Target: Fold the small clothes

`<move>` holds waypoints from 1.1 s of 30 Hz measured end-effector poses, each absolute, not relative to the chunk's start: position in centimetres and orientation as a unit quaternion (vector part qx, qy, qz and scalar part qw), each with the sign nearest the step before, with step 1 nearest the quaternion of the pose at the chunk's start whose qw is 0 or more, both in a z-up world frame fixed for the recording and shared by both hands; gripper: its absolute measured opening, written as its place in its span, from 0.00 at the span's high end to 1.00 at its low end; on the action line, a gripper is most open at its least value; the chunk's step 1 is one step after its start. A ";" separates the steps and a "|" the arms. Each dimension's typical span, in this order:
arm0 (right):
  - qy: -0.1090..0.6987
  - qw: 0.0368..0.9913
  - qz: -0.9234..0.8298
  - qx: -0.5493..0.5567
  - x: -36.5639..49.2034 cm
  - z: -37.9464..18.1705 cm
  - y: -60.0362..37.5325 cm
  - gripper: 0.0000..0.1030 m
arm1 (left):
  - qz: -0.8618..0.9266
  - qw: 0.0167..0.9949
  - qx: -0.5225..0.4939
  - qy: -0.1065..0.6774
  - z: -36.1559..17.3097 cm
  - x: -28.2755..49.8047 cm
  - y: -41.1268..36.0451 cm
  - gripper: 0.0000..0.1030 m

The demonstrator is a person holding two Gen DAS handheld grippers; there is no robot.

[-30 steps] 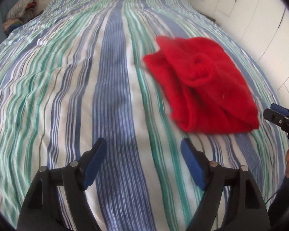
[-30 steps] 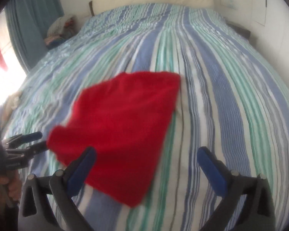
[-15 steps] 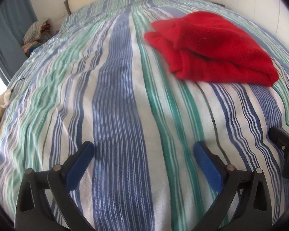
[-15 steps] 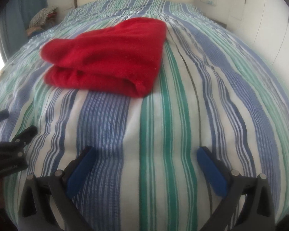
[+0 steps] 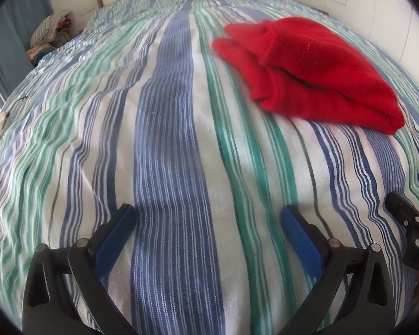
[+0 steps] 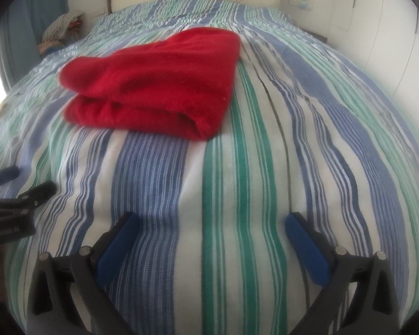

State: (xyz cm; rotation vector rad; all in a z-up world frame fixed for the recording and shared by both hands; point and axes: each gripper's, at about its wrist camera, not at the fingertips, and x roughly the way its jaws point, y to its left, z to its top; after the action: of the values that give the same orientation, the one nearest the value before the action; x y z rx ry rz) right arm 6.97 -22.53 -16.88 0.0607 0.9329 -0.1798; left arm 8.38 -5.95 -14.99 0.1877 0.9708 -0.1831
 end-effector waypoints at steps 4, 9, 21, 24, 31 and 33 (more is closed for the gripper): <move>0.446 0.890 -0.088 0.028 6.9 -16.9 -22.4 0.00 | -0.089 0.876 0.088 0.465 -15.0 8.3 -5.9 0.00; 0.446 0.890 -0.090 0.026 6.9 -16.9 -22.3 0.00 | -0.091 0.876 0.084 0.466 -15.0 8.4 -5.9 0.00; 0.451 0.887 -0.098 0.019 7.0 -16.8 -22.1 0.00 | -0.096 0.874 0.082 0.470 -15.0 8.7 -5.7 0.00; 0.453 0.886 -0.098 0.019 7.1 -16.8 -22.1 0.00 | -0.096 0.874 0.082 0.470 -15.0 8.8 -5.7 0.00; 0.456 0.884 -0.100 0.017 7.2 -16.8 -22.0 0.00 | -0.096 0.873 0.081 0.471 -15.0 8.8 -5.6 0.00; 0.457 0.884 -0.100 0.017 7.2 -16.8 -22.0 0.00 | -0.096 0.873 0.081 0.471 -15.0 8.8 -5.6 0.00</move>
State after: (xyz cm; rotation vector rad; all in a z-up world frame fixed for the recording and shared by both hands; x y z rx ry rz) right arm 7.18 -22.00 -16.84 0.0351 0.9502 -0.2077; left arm 8.78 -5.64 -15.00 0.1700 0.9829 -0.2016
